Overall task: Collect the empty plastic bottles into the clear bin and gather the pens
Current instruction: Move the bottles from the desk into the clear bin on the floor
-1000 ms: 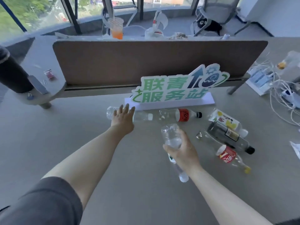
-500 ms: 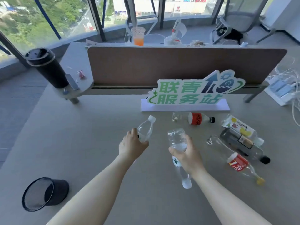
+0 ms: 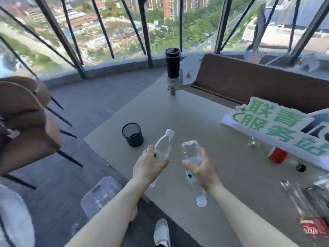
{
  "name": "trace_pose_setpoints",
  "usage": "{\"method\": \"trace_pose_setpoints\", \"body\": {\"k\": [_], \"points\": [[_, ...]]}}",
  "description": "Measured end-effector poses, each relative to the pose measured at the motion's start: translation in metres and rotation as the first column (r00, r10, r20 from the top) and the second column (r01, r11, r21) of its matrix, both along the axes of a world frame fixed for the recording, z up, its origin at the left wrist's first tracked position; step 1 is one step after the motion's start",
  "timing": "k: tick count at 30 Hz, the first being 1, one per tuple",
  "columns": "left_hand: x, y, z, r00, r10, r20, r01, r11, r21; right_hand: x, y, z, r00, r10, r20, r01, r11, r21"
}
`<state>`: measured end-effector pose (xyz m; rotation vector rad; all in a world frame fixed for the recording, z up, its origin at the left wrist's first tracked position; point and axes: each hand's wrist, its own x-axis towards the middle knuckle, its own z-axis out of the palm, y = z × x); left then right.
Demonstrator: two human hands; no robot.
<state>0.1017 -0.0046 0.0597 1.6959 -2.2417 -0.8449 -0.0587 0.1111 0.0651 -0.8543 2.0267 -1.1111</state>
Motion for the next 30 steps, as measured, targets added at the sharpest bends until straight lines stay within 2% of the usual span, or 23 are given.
{"method": "trace_pose_setpoints", "body": {"k": [5,10,14,17,20,22,26,30], "points": [[0.111,0.026,-0.011,0.957,0.287,-0.043,-0.284,0.957,0.064,0.082,-0.017,0.015,0.958,0.283,-0.043,-0.285,0.956,-0.066],[0.209,0.040,-0.035,0.832,0.554,-0.031,-0.535,0.815,0.224,0.156,-0.040,0.013,0.876,0.475,-0.084,-0.479,0.877,-0.033],[0.263,0.028,-0.057,0.752,0.657,-0.054,-0.612,0.725,0.316,0.210,-0.063,0.004,0.829,0.554,-0.081,-0.553,0.832,0.033],[0.296,0.006,-0.069,0.682,0.727,-0.079,-0.621,0.633,0.462,0.248,-0.083,-0.008,0.812,0.577,-0.083,-0.570,0.816,0.098],[0.333,-0.013,-0.086,0.738,0.670,0.086,-0.611,0.607,0.509,0.280,-0.106,-0.022,0.802,0.593,-0.074,-0.580,0.802,0.146],[0.354,-0.019,-0.092,0.800,0.573,0.176,-0.572,0.642,0.511,0.297,-0.119,-0.032,0.806,0.589,-0.062,-0.573,0.802,0.171],[0.378,-0.026,-0.089,0.890,0.387,0.240,-0.454,0.722,0.522,0.328,-0.139,-0.052,0.797,0.602,-0.036,-0.576,0.777,0.254],[0.399,-0.029,-0.087,0.910,0.347,0.227,-0.414,0.773,0.481,0.358,-0.162,-0.064,0.770,0.638,-0.025,-0.604,0.740,0.296]]}}
